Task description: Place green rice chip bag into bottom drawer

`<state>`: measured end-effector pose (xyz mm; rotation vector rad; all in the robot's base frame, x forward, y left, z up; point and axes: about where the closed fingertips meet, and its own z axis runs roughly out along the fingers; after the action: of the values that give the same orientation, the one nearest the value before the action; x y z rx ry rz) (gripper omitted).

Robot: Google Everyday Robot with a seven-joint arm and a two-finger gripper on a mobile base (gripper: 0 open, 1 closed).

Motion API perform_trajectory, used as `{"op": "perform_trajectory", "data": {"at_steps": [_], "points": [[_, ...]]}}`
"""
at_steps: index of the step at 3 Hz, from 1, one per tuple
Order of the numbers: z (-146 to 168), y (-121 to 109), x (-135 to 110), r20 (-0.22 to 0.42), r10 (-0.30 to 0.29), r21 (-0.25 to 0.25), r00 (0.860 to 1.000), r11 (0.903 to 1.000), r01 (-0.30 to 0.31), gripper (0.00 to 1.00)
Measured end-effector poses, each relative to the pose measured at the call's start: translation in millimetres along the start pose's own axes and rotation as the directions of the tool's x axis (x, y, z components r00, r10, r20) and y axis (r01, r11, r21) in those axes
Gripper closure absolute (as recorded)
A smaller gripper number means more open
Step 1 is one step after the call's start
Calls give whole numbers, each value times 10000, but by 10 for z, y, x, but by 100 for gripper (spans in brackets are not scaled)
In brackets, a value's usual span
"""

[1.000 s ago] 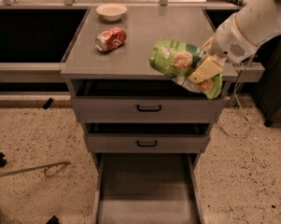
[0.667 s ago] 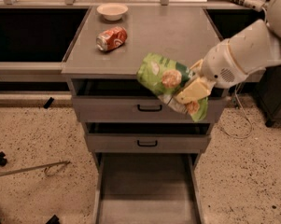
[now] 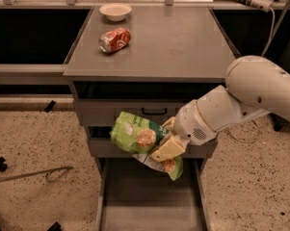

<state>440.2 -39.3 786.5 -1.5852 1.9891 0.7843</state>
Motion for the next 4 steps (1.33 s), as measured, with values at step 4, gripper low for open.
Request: {"op": "perform_trajectory", "data": {"at_steps": [4], "points": [[1563,214,1414,-206,2307,-10,9728,9730,-2307,100]]}}
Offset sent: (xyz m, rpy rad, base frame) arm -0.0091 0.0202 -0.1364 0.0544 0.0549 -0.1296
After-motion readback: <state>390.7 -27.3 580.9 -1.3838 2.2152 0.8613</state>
